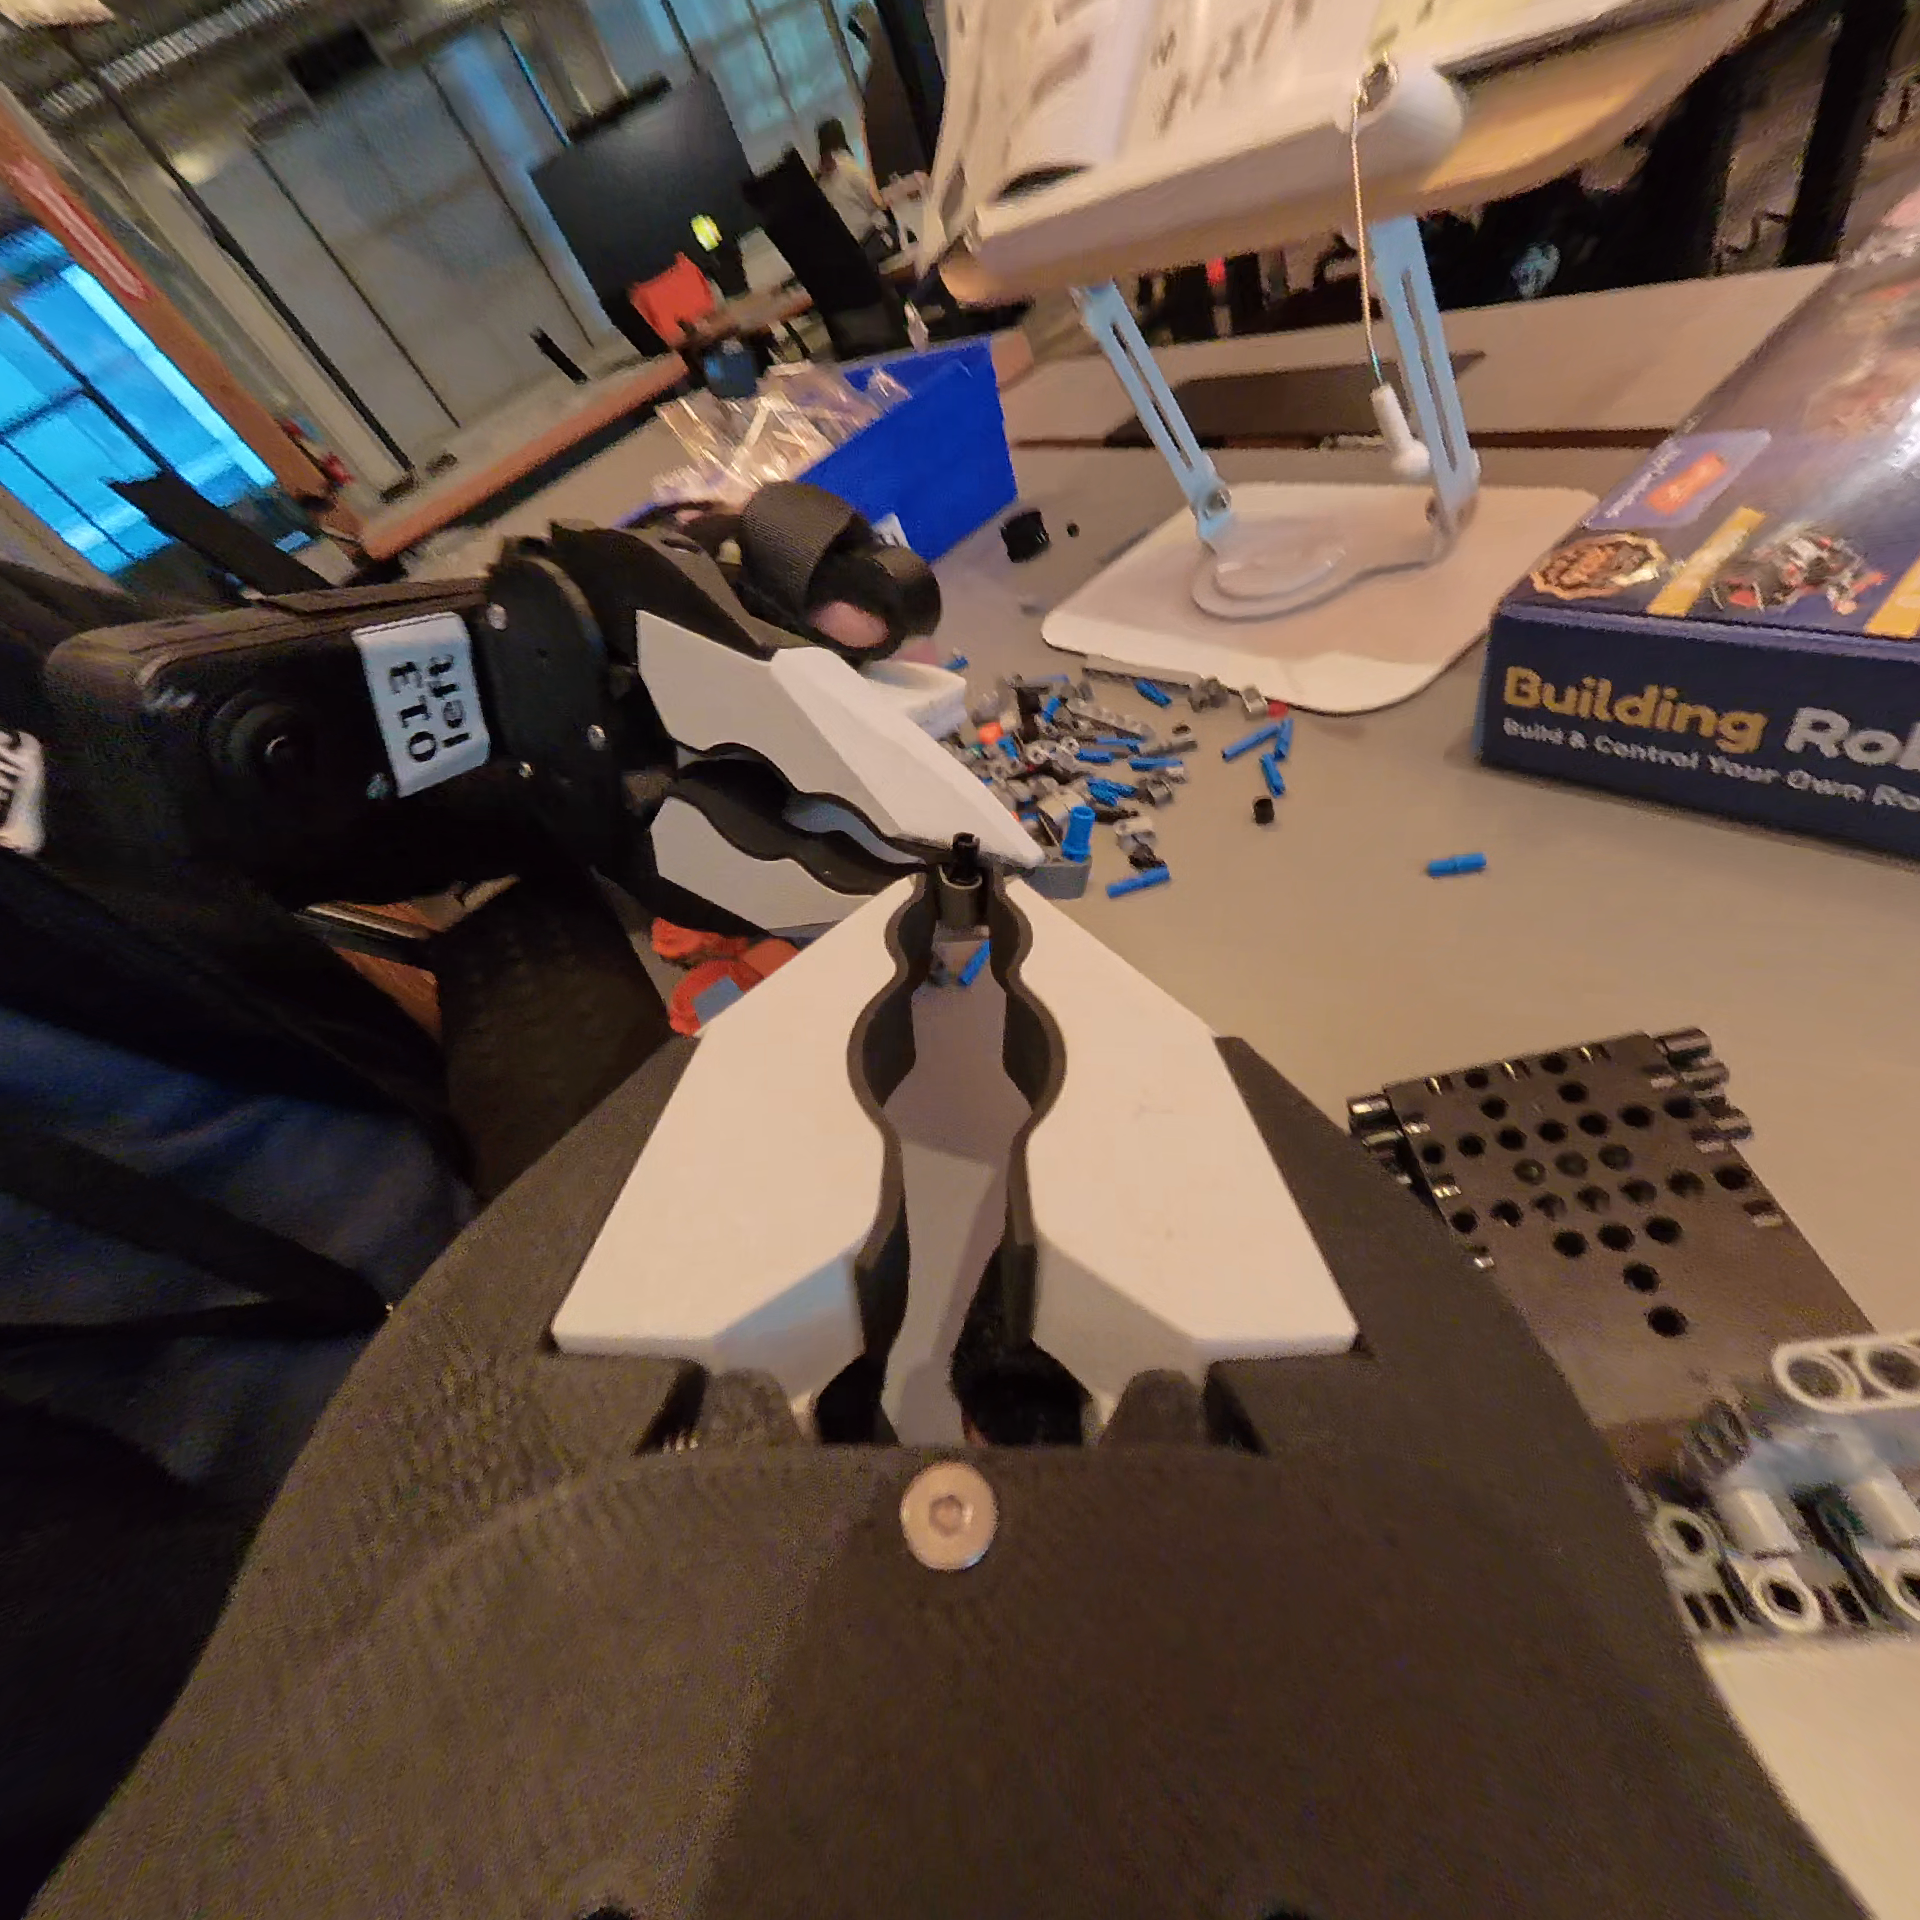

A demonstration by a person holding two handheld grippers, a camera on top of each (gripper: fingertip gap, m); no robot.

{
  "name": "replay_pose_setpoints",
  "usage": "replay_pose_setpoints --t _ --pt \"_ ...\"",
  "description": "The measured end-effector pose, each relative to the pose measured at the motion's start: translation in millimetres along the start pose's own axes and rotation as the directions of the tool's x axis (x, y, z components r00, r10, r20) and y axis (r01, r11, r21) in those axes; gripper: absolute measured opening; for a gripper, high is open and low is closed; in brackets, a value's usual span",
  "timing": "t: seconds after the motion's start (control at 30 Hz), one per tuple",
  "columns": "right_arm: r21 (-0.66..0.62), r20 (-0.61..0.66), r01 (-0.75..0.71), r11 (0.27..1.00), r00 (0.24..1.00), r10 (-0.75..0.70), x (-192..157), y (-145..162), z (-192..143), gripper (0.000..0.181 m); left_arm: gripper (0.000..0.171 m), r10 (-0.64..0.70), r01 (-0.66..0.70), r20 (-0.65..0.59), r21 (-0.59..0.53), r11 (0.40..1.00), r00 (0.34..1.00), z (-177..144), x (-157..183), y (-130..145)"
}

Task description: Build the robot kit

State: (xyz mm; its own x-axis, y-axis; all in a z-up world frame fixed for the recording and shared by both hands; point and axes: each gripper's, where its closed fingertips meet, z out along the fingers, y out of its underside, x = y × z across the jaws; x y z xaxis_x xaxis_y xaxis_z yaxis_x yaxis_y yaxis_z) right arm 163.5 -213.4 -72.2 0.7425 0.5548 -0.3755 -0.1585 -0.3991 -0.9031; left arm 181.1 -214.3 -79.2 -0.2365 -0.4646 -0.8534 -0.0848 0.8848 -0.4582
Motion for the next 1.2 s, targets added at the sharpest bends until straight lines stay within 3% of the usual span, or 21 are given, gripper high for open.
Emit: replay_pose_setpoints --t 0.1,0.2,0.27,0.4,0.5,0.67,0.93,1.2 --pt "0.069 0.063 0.0 0.998 0.998 -0.004 -8 -11 -2 0.009 0.006 -0.148 0.148 -0.008 0.061 0.987 0.989 -6 -9 -7" --pt "0.112 0.123 0.002 0.994 0.992 -0.016 -18 -19 -5 0.027 0.005 -0.283 0.284 -0.022 0.095 0.954 0.959 -11 -19 -7" --pt "0.138 0.127 0.021 0.99 0.991 -0.038 -19 -25 -10 0.02 0.006 -0.349 0.35 -0.034 0.116 0.929 0.937 -15 -26 -6" --pt "0.156 0.043 0.118 0.981 0.991 -0.126 -13 -32 -14 0.025 0.006 -0.541 0.557 -0.131 0.198 0.807 0.831 -22 -38 -13" --pt "0.094 -0.09 0.246 0.965 0.967 -0.238 1 -29 -12 0.028 0.006 -0.632 0.672 -0.229 0.242 0.7 0.74 -27 -44 -20" --pt "0.012 -0.133 0.364 0.931 0.924 -0.36 3 -21 2 0.026 0.006 -0.71 0.8 -0.367 0.26 0.541 0.6 -33 -48 -30" --pt "0.016 -0.12 0.409 0.912 0.906 -0.405 -5 -22 14 0.0 0.006 -0.755 0.902 -0.494 0.245 0.355 0.431 -38 -48 -34" --pt "0.057 -0.14 0.377 0.925 0.92 -0.366 0 -29 11 0.018 0.005 -0.766 0.956 -0.578 0.24 0.17 0.282 -47 -62 -29"
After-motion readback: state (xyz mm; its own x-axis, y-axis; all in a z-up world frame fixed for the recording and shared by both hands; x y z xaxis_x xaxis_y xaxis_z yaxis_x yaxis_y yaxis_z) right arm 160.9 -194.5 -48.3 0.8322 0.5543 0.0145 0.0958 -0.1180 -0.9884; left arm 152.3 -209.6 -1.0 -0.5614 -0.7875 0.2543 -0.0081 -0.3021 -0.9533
